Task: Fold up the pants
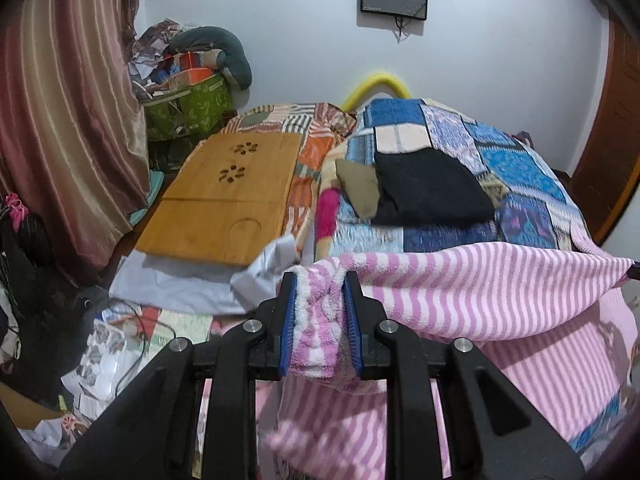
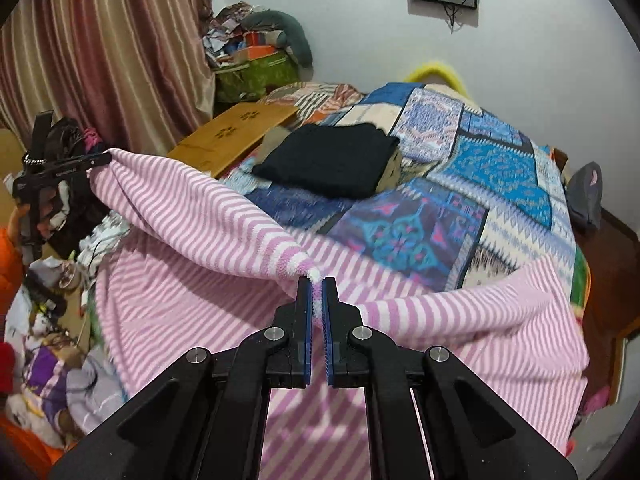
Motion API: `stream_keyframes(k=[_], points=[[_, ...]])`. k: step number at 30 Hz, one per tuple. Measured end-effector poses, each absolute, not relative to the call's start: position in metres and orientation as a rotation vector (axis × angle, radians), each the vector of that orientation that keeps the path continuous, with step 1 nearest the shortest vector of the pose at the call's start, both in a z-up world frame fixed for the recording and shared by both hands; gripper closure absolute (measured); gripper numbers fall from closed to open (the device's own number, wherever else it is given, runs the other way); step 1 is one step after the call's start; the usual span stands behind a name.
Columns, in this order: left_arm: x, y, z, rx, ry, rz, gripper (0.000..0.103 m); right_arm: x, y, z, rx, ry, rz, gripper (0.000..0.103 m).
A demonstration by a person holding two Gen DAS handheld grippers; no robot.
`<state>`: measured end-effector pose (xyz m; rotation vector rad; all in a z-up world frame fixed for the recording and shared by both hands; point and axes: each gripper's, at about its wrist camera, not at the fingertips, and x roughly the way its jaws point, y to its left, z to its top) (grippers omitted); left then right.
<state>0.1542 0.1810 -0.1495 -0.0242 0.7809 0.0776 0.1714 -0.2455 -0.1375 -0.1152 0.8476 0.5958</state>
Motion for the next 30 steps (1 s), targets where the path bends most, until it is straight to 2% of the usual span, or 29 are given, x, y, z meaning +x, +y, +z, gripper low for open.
stream_keyframes(k=[6, 16, 19, 24, 30], points=[[0.112, 0.189, -0.193, -0.067, 0.846, 0.07, 0.081, 0.14, -0.245, -0.162, -0.104, 0.902, 0.6, 0.099], [0.085, 0.198, -0.256, -0.117, 0.99, 0.092, 0.08, 0.106, -0.24, -0.201, -0.09, 0.993, 0.594, 0.099], [0.082, 0.194, -0.259, -0.104, 1.0, 0.102, 0.079, 0.102, -0.24, -0.209, -0.086, 1.005, 0.587, 0.098], [0.079, 0.194, -0.253, -0.109, 1.02, 0.122, 0.071, 0.096, -0.242, -0.208, -0.061, 1.003, 0.582, 0.094], [0.075, 0.193, -0.226, -0.088, 0.997, 0.158, 0.068, 0.093, -0.254, -0.195, -0.054, 1.002, 0.565, 0.092]])
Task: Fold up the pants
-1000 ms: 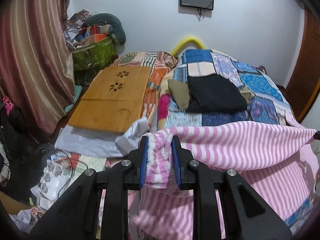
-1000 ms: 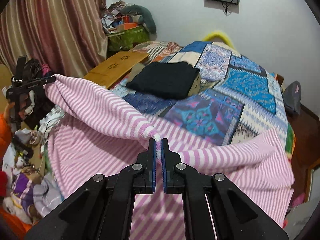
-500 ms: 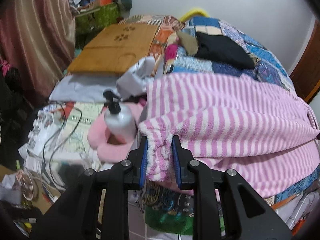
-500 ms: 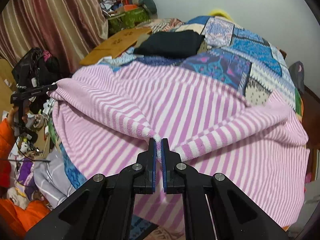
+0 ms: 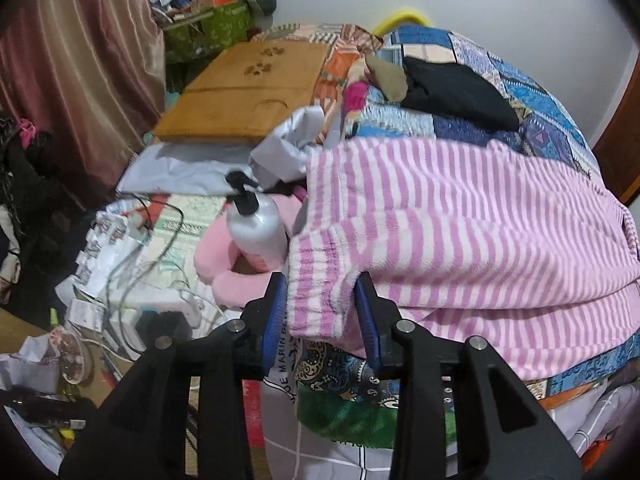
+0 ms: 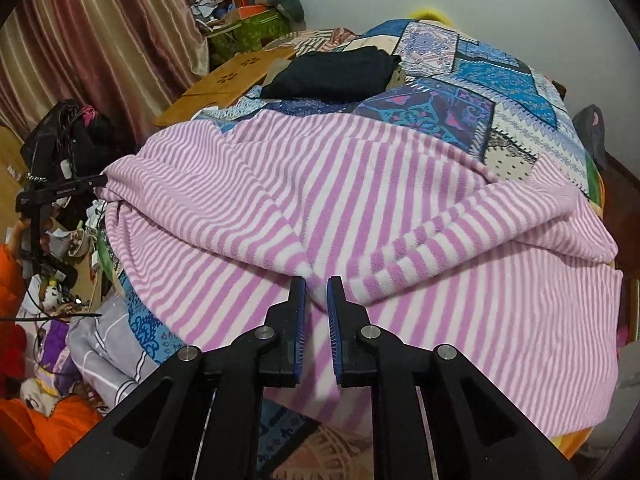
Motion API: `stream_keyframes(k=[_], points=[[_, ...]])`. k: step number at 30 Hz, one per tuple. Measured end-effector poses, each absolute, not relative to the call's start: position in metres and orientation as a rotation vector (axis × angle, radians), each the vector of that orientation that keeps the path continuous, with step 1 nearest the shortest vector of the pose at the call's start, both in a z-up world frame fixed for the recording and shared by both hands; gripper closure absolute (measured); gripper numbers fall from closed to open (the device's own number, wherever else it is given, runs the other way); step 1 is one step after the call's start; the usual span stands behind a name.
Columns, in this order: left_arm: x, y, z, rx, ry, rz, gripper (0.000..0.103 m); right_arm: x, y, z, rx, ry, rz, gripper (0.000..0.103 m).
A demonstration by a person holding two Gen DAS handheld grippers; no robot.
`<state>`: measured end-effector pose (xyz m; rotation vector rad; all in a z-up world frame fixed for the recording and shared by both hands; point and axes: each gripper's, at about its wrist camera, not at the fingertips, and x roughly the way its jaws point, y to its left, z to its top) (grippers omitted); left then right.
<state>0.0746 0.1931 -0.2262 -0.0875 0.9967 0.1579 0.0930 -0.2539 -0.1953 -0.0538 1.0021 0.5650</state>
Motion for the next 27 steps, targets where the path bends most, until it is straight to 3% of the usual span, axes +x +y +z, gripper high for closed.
stream_keyframes(k=[11, 15, 18, 20, 27], points=[[0.116, 0.161, -0.158, -0.087, 0.874, 0.181, 0.058, 0.113, -0.316, -0.149, -0.018, 0.87, 0.416, 0.078], [0.154, 0.13, -0.145, -0.097, 0.85, 0.137, 0.049, 0.137, -0.338, -0.143, -0.014, 0.846, 0.348, 0.077], [0.184, 0.101, -0.142, -0.061, 0.838, 0.107, 0.048, 0.157, -0.355, -0.144, -0.008, 0.842, 0.302, 0.074], [0.202, 0.085, -0.142, -0.04, 0.835, 0.091, 0.045, 0.174, -0.369, -0.147, 0.0, 0.841, 0.268, 0.065], [0.274, 0.025, -0.163, -0.02, 0.869, 0.001, 0.04, 0.242, -0.409, -0.179, 0.053, 0.896, 0.181, 0.064]])
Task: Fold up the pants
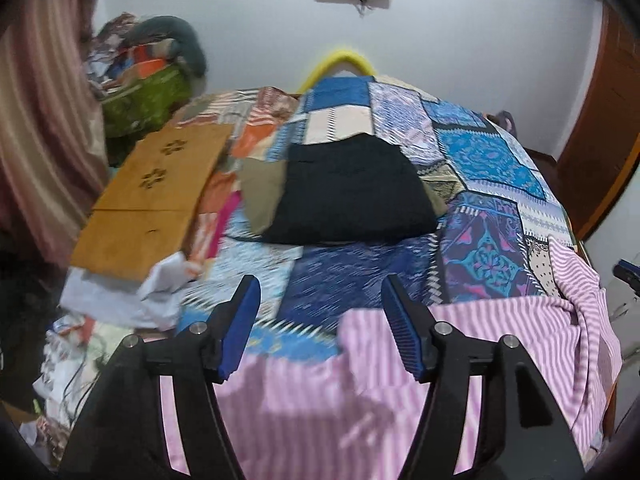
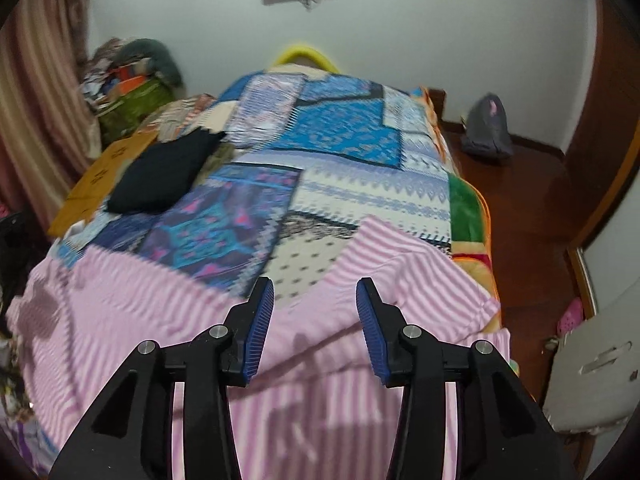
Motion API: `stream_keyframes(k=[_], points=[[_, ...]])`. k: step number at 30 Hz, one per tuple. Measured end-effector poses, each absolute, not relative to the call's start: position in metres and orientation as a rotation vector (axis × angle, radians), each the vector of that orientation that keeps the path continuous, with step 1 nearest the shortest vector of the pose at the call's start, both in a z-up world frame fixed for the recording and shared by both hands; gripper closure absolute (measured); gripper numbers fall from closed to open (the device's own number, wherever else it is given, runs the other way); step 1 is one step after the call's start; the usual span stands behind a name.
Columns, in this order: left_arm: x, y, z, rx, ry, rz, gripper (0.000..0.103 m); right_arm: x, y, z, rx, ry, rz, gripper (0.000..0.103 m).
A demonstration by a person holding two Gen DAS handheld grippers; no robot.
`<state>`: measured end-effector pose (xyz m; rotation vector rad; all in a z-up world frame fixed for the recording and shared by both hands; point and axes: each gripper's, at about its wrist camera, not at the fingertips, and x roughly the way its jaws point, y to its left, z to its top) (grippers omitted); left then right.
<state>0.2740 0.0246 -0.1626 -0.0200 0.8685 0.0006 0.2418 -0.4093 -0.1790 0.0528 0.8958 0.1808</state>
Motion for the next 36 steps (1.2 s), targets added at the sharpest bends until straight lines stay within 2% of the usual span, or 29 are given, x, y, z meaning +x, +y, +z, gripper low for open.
stream_keyframes(k=[11, 17, 18, 19, 20, 21, 22, 26, 36], points=[[0.348, -0.019, -0.235, 0.028, 0.982, -0.038, 0.04, 0.359, -0.428, -0.257, 0.017, 1.048, 0.136, 0.063], [0.36, -0.023, -0.261, 0.024, 1.04, -0.046, 0.04, 0.389, -0.419, -0.295, -0.039, 1.12, 0.167, 0.063], [0.361, -0.024, -0.263, 0.029, 1.043, -0.045, 0.04, 0.389, -0.419, -0.298, -0.031, 1.118, 0.17, 0.064], [0.361, -0.026, -0.264, 0.035, 1.045, -0.045, 0.04, 0.388, -0.42, -0.299, -0.023, 1.107, 0.17, 0.069], [0.36, -0.027, -0.265, 0.038, 1.048, -0.046, 0.04, 0.385, -0.42, -0.298, -0.025, 1.096, 0.164, 0.085], [0.36, -0.028, -0.265, 0.037, 1.05, -0.048, 0.04, 0.384, -0.421, -0.297, -0.032, 1.093, 0.153, 0.093], [0.358, -0.03, -0.265, 0.033, 1.055, -0.054, 0.04, 0.384, -0.423, -0.297, -0.026, 1.093, 0.153, 0.095], [0.348, -0.039, -0.254, 0.02, 1.056, -0.084, 0.04, 0.374, -0.435, -0.285, 0.011, 1.075, 0.155, 0.097], [0.3, -0.102, -0.203, 0.064, 0.999, -0.206, 0.035, 0.298, -0.475, -0.188, 0.063, 0.862, 0.127, 0.098]])
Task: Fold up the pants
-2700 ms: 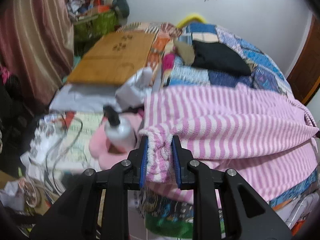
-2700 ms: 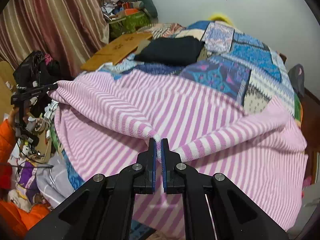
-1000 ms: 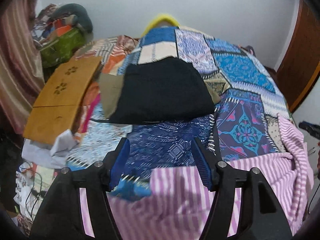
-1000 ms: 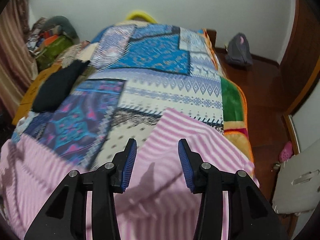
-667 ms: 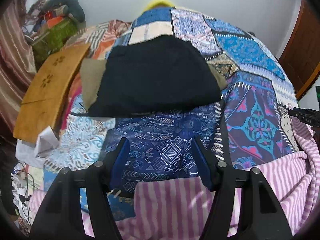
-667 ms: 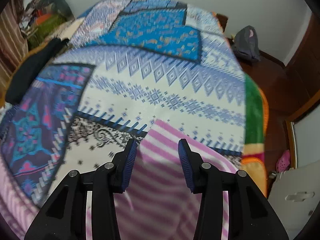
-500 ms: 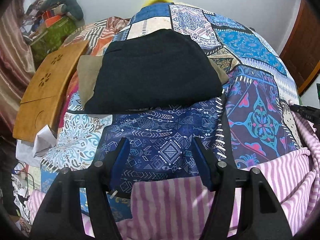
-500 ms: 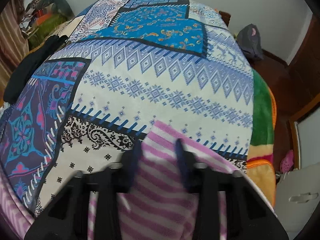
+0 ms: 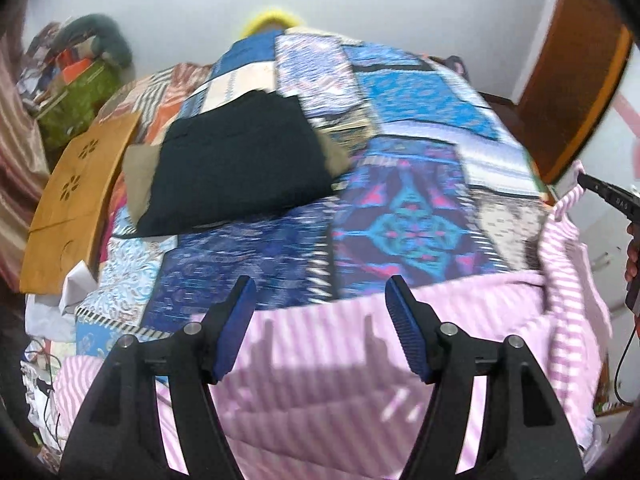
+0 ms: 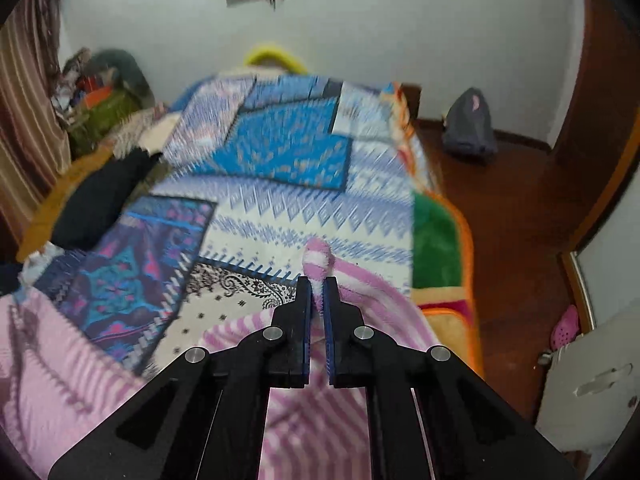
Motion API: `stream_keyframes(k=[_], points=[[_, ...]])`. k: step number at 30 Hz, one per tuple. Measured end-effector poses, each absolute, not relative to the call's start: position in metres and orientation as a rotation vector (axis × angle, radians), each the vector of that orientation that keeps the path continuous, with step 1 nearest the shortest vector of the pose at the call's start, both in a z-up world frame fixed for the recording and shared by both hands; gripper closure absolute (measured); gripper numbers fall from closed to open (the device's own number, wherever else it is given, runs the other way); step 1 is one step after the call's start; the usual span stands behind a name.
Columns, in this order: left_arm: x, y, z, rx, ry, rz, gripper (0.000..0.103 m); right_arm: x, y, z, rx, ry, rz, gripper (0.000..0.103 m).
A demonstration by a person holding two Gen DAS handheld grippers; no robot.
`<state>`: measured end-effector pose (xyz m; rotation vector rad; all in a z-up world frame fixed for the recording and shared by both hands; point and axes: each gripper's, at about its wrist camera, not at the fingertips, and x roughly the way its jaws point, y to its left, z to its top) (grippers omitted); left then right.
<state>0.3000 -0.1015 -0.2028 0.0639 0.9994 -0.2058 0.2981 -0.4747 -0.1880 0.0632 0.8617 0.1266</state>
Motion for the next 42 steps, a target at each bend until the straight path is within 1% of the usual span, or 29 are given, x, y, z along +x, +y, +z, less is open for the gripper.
stream_keyframes(k=[4, 10, 13, 19, 20, 21, 22, 23, 24, 25, 26, 27, 29, 37, 42], points=[[0.276, -0.142, -0.191, 0.067, 0.995, -0.294, 0.032, 0.268, -0.496, -0.161, 0.091, 0.815, 0.112, 0.098], [0.235, -0.215, -0.191, 0.133, 1.013, -0.445, 0.031, 0.225, -0.518, -0.161, 0.118, 0.807, 0.087, 0.098], [0.218, -0.249, -0.199, 0.178, 1.028, -0.506, 0.031, 0.206, -0.529, -0.165, 0.154, 0.806, 0.075, 0.098], [0.203, -0.289, -0.227, 0.23, 1.08, -0.537, 0.031, 0.174, -0.554, -0.17, 0.213, 0.799, 0.048, 0.098], [0.201, -0.292, -0.229, 0.241, 1.079, -0.537, 0.034, 0.17, -0.558, -0.171, 0.224, 0.798, 0.044, 0.098], [0.2, -0.295, -0.232, 0.247, 1.081, -0.543, 0.042, 0.165, -0.561, -0.172, 0.232, 0.8, 0.041, 0.098], [0.197, -0.298, -0.236, 0.254, 1.086, -0.55, 0.048, 0.16, -0.566, -0.174, 0.242, 0.802, 0.038, 0.098], [0.196, -0.3, -0.238, 0.26, 1.092, -0.556, 0.059, 0.156, -0.568, -0.175, 0.248, 0.805, 0.036, 0.098], [0.194, -0.302, -0.24, 0.266, 1.099, -0.56, 0.067, 0.153, -0.57, -0.177, 0.254, 0.809, 0.035, 0.098], [0.194, -0.304, -0.241, 0.273, 1.099, -0.559, 0.07, 0.149, -0.572, -0.18, 0.258, 0.813, 0.034, 0.098], [0.192, -0.305, -0.242, 0.28, 1.096, -0.561, 0.079, 0.146, -0.573, -0.182, 0.259, 0.818, 0.03, 0.098], [0.19, -0.306, -0.241, 0.285, 1.093, -0.565, 0.083, 0.144, -0.575, -0.184, 0.261, 0.82, 0.029, 0.098], [0.185, -0.307, -0.236, 0.28, 1.088, -0.584, 0.085, 0.138, -0.578, -0.187, 0.27, 0.821, 0.028, 0.098], [0.161, -0.308, -0.213, 0.248, 1.088, -0.677, 0.085, 0.11, -0.593, -0.193, 0.333, 0.814, 0.021, 0.098], [0.15, -0.298, -0.213, 0.263, 1.095, -0.674, 0.084, 0.088, -0.598, -0.197, 0.352, 0.813, -0.012, 0.099]])
